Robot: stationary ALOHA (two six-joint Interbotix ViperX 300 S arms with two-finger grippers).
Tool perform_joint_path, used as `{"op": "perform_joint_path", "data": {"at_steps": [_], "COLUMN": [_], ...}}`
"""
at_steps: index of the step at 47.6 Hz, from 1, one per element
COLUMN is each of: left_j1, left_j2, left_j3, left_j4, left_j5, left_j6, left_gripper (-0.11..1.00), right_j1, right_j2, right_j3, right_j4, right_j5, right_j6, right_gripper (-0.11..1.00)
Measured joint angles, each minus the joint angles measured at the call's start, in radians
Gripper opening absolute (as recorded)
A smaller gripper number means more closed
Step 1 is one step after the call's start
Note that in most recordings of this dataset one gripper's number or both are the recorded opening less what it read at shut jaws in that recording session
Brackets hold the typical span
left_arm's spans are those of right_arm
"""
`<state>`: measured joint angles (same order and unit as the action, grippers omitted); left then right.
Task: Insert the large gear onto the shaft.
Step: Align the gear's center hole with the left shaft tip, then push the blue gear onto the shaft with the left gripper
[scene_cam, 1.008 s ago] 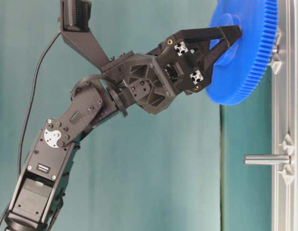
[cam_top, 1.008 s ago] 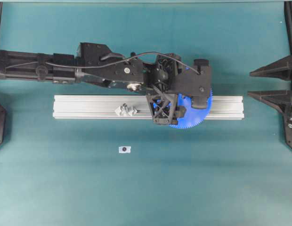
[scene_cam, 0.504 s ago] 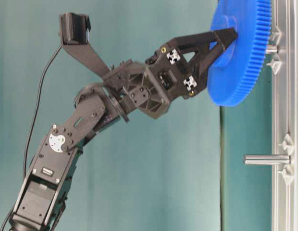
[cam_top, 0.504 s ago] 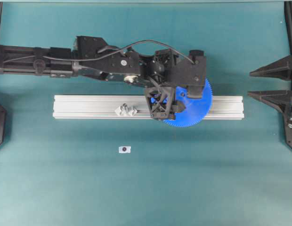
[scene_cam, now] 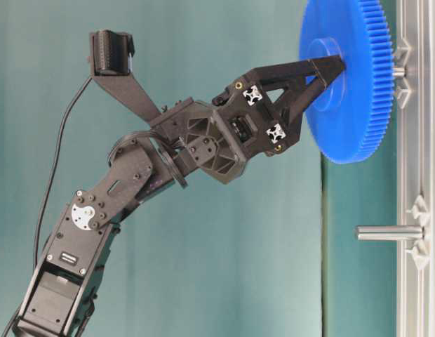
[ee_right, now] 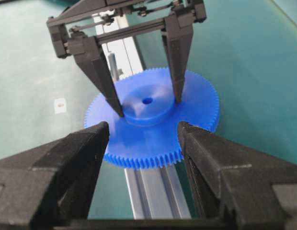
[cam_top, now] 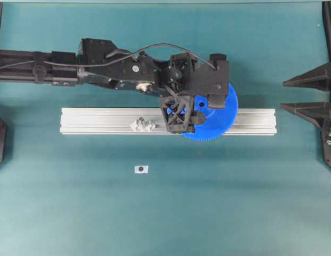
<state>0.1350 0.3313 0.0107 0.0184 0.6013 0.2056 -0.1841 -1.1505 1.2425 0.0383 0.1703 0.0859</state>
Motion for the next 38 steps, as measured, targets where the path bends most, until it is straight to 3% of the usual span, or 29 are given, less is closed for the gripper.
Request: {"op": "perform_joint_path", "data": {"at_steps": [11, 38], "left_j1": [0.000, -0.003], "left_j2": [0.000, 0.048], "left_j3": [-0.002, -0.112], "left_j4": [0.000, 0.000], "left_j5": [-0.005, 0.006], "left_j6": [0.000, 0.006], "left_gripper": [0.87, 0.87], "right_j1": [0.000, 0.000], "right_j2": [-0.002, 0.000], "right_j3": [0.000, 0.000], "right_j4": [0.000, 0.000], "right_j5": [0.000, 0.000], "right_j6": [0.000, 0.000], "right_gripper": [0.68, 0.68]}}
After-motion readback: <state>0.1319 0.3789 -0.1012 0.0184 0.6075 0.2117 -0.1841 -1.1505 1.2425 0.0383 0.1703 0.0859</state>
